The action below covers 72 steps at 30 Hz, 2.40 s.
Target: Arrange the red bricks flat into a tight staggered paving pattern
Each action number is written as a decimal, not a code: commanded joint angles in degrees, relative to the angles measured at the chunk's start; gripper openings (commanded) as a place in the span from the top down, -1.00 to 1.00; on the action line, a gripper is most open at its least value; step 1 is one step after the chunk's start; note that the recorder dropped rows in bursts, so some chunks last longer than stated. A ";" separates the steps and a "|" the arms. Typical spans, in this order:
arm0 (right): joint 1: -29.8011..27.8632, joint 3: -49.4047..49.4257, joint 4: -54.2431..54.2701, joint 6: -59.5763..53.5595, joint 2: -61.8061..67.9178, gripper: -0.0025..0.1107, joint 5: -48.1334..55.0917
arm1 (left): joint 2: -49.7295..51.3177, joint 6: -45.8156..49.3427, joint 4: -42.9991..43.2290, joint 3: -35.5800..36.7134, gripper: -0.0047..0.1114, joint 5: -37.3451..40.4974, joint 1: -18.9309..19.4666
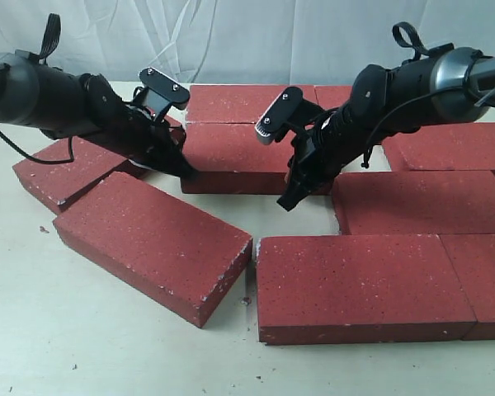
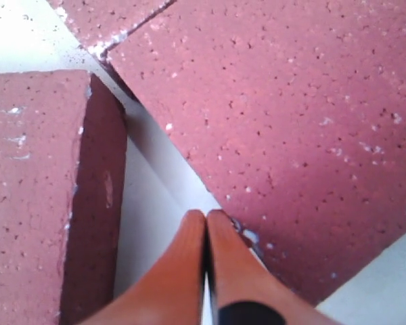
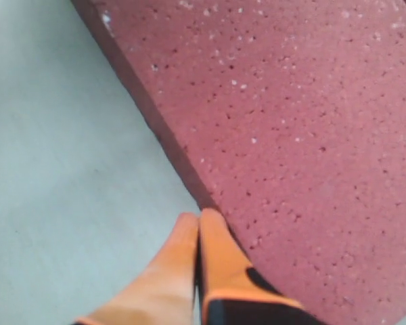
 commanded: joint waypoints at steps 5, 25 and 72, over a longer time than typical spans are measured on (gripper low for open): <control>0.00 -0.60 -2.95 0.56 -0.40 0.97 -3.59 | 0.41 -0.03 -0.05 -0.42 0.92 0.09 -0.40; 0.00 -0.60 -2.98 3.04 -3.77 0.97 4.82 | -0.58 -0.14 3.97 -0.42 0.92 2.92 -0.06; -10.72 -0.49 -15.85 24.51 -10.16 0.97 10.55 | 5.42 -0.40 -0.73 -4.14 0.92 -7.11 -3.83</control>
